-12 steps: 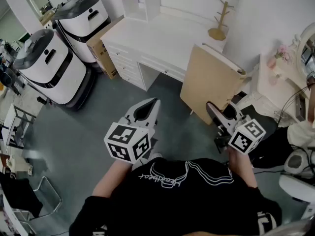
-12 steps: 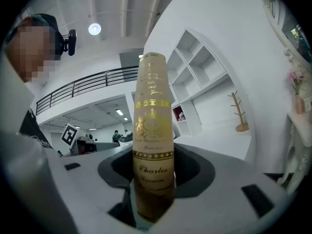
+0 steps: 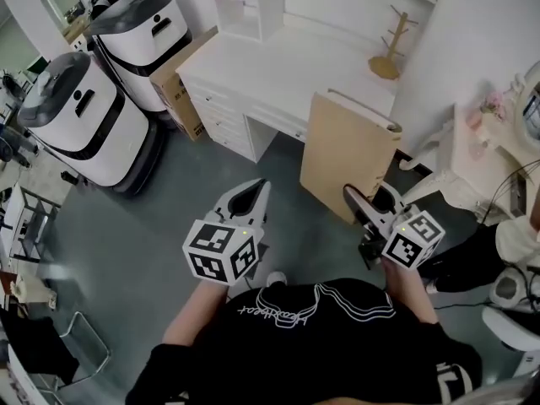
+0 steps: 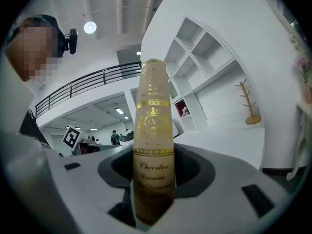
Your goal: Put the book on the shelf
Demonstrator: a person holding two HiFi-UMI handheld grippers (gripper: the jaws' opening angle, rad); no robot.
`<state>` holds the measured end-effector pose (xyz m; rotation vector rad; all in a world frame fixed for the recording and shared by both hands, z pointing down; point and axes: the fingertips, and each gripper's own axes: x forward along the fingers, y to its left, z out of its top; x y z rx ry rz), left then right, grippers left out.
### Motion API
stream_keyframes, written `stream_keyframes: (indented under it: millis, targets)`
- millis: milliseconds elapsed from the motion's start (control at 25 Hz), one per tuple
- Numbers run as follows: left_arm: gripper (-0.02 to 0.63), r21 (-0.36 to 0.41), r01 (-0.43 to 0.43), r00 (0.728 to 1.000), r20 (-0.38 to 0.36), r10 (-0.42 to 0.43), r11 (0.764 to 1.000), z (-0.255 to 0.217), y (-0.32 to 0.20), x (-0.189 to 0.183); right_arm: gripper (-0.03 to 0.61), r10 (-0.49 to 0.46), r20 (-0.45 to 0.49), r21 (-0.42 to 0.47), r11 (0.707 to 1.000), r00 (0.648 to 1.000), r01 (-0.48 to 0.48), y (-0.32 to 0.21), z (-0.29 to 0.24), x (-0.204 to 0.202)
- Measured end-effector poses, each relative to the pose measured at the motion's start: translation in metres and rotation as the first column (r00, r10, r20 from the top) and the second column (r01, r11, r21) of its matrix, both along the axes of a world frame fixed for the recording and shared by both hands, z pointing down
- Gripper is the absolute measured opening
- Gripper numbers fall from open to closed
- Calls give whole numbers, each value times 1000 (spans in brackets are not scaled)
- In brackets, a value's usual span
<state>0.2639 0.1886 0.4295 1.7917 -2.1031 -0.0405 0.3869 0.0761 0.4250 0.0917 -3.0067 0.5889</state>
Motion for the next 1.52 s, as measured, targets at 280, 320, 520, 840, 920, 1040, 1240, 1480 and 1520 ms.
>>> stream_keyframes:
  millis: [280, 320, 520, 840, 920, 1040, 1240, 1480, 1520]
  targets:
    - [3, 42, 42, 999, 5, -42, 998, -14, 23, -61, 202, -26, 32, 33, 999, 999, 25, 17, -18, -58]
    - [2, 47, 49, 999, 5, -49, 998, -16, 27, -68, 202, -26, 45, 35, 999, 999, 24, 18, -22, -64]
    - [2, 55, 59, 998, 23, -60, 997, -24, 36, -88, 201, -41, 98, 53, 998, 994, 36, 25, -37, -85]
    - [2, 57, 52, 998, 24, -54, 997, -22, 17, -116, 201, -64, 130, 54, 997, 989, 57, 8, -43, -120]
    - [2, 52, 51, 998, 22, -52, 997, -19, 3, -127, 201, -65, 134, 53, 997, 989, 58, -6, -42, -132]
    - [2, 42, 50, 999, 16, -51, 998, -14, -23, -148, 201, -66, 136, 48, 997, 989, 60, -34, -39, -155]
    - [2, 20, 53, 999, -1, -53, 998, -5, -80, -196, 202, -67, 130, 41, 997, 989, 62, -89, -33, -203]
    - [2, 5, 31, 999, -14, -31, 999, -2, -158, -248, 202, -64, 126, 37, 998, 990, 59, -161, -36, -257]
    - [3, 6, 26, 1000, -11, -26, 1000, -4, -171, -255, 201, -63, 129, 39, 998, 990, 58, -172, -38, -264]
